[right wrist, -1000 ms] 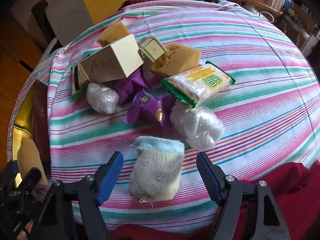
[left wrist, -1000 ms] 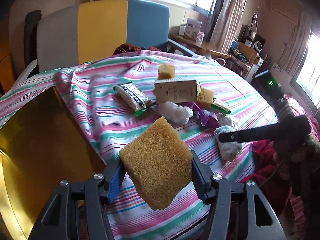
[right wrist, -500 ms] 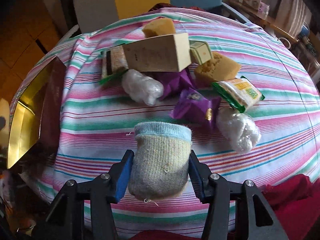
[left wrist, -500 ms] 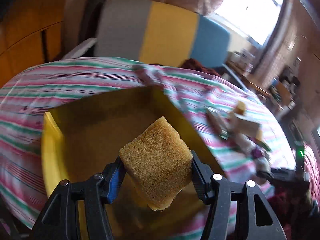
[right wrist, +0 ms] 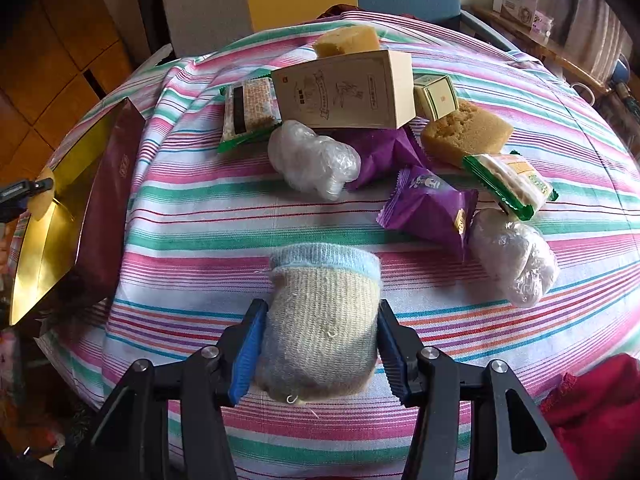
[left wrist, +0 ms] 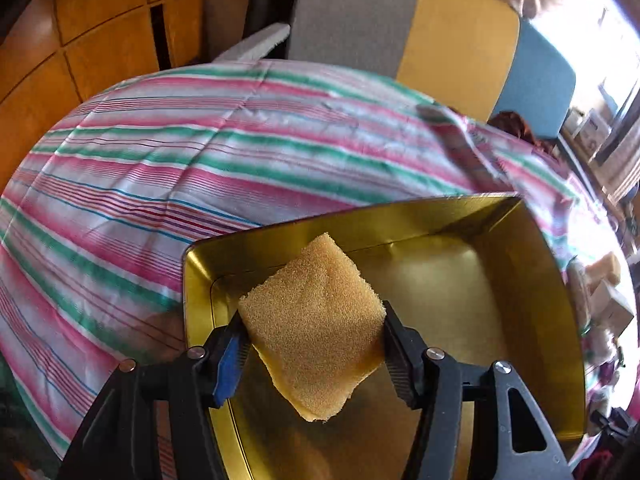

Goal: Organize objects
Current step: 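Carry the yellow sponge into the gold box and open the left gripper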

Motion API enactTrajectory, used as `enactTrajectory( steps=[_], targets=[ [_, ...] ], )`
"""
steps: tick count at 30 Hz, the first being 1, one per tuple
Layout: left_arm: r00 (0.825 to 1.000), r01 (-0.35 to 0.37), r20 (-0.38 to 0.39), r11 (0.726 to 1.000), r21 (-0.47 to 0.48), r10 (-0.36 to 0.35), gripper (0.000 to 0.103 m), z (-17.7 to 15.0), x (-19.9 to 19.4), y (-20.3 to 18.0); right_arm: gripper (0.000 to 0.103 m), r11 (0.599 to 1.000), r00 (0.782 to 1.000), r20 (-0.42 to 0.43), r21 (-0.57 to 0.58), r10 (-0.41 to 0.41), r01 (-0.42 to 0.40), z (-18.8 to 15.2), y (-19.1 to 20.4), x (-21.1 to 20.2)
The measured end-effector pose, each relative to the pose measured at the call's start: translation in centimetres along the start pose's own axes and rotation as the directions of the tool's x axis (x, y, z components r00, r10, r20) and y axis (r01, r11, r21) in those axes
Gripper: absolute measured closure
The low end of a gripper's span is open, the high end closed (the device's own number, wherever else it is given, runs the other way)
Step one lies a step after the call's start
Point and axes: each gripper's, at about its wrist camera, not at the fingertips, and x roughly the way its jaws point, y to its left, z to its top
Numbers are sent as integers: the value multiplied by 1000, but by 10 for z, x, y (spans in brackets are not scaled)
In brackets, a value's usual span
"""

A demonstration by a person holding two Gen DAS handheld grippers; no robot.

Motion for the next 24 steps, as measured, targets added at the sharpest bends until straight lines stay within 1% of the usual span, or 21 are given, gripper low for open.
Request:
enactTrajectory(
  steps=[2,4,6,8,11,13,15,16,17,18,21,24],
  targets=[
    [999,-46,11,999,9,46,39,0,3,1,49,1000,1000,-1,-2,0,0,1,1,1],
    [998,-60,8,998,18,60,37,1,7,1,49,1000,1000,-3,-6,-3,3,1,2,2],
    [999,-45,3,999,20,45,33,2,6,2,48,1000,1000,-5,-12,-6,6,2,4,4],
    [999,-27,19,999,19,26,25,1,-1,0,48,1000,1000,-9,-13,-8,8,2,4,5],
    [999,5,53,1000,21,-6,22,0,-15,1,48,1000,1000,-8,-15,-15,15,2,6,6],
    [997,-10,72,1000,27,8,22,0,-22,2,48,1000,1000,-9,-17,-19,19,2,6,6],
    [996,-30,82,1000,0,30,22,2,-32,7,48,999,1000,-12,-22,-24,24,2,7,6],
    [995,-14,100,1000,-19,16,22,2,-38,10,48,999,1000,-13,-23,-26,26,2,7,6],
    [992,11,125,999,-34,-6,22,0,-48,13,48,999,999,-12,-25,-31,31,2,8,6],
    [989,17,150,999,-43,-10,22,-4,-59,14,48,999,999,-10,-27,-37,37,2,9,5],
    [978,13,211,998,-69,2,22,-24,-91,19,49,998,999,8,-30,-47,47,4,13,-1],
    [968,30,249,993,-116,0,22,-51,-114,28,49,999,999,51,-32,-9,11,11,24,-18]
  ],
)
